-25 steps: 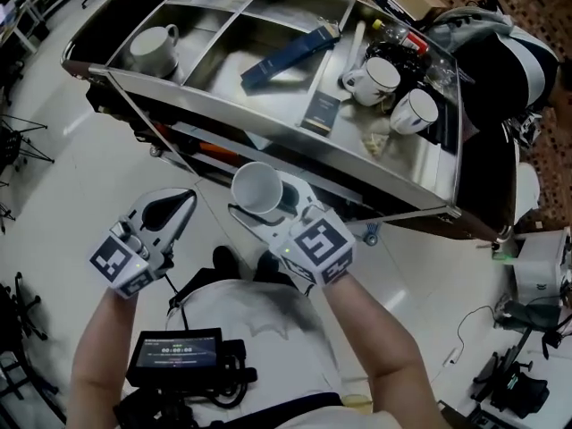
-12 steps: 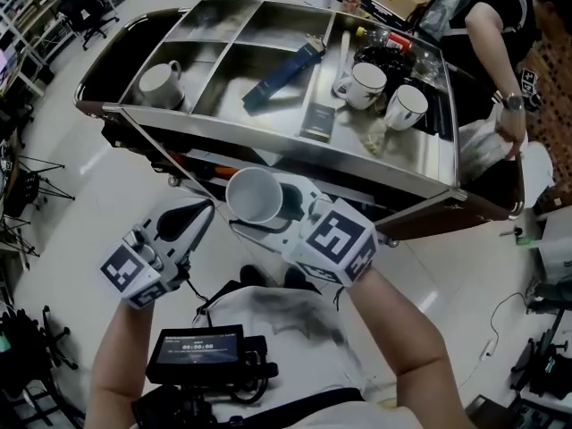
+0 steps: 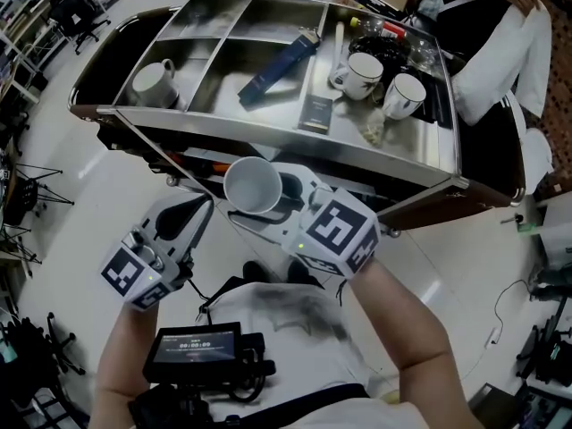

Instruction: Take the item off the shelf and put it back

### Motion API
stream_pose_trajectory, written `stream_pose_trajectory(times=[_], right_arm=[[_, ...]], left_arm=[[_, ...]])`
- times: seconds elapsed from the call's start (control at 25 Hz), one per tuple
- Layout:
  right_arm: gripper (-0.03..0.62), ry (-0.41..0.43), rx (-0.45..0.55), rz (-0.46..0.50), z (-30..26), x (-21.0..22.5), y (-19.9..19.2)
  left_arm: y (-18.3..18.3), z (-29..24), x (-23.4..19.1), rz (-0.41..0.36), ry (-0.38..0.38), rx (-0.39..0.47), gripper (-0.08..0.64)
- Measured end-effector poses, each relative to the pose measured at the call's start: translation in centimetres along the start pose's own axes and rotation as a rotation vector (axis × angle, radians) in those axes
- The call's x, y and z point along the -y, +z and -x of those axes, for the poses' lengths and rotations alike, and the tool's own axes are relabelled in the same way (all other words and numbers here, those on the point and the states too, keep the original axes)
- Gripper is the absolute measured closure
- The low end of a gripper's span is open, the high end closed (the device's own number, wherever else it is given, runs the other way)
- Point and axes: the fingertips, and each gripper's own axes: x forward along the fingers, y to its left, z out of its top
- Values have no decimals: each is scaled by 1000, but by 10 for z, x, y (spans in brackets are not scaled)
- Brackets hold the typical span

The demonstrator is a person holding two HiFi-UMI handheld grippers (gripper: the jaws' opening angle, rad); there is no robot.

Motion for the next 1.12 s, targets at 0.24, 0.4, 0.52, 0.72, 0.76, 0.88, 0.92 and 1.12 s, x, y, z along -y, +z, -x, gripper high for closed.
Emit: stream_pose_trajectory(times=[0.24, 0.4, 0.52, 0.72, 0.76, 0.88, 0.92, 1.12], right_arm=[[301, 2, -8, 6, 0, -1, 1], [301, -3, -3, 4, 2, 2, 2], [301, -3, -1, 5, 2, 1, 3], [301, 1, 2, 5, 1, 0, 3], [301, 2, 2, 4, 1, 0, 3], [301, 2, 0, 0, -1, -1, 1], [301, 3, 0, 0, -1, -1, 1], [301, 8, -1, 2, -2, -2, 0]], left_arm=[[1, -1, -2, 2, -3, 16, 560], [3, -1, 0, -2, 0, 26, 560], [7, 0, 0, -9, 2, 39, 560], [10, 2, 0, 8, -5, 73, 560], [10, 2, 0, 7, -5, 71, 560], [7, 3, 1, 5, -6, 66, 560], [7, 3, 1, 5, -5, 64, 560], [2, 5, -2, 10, 10, 54, 560]])
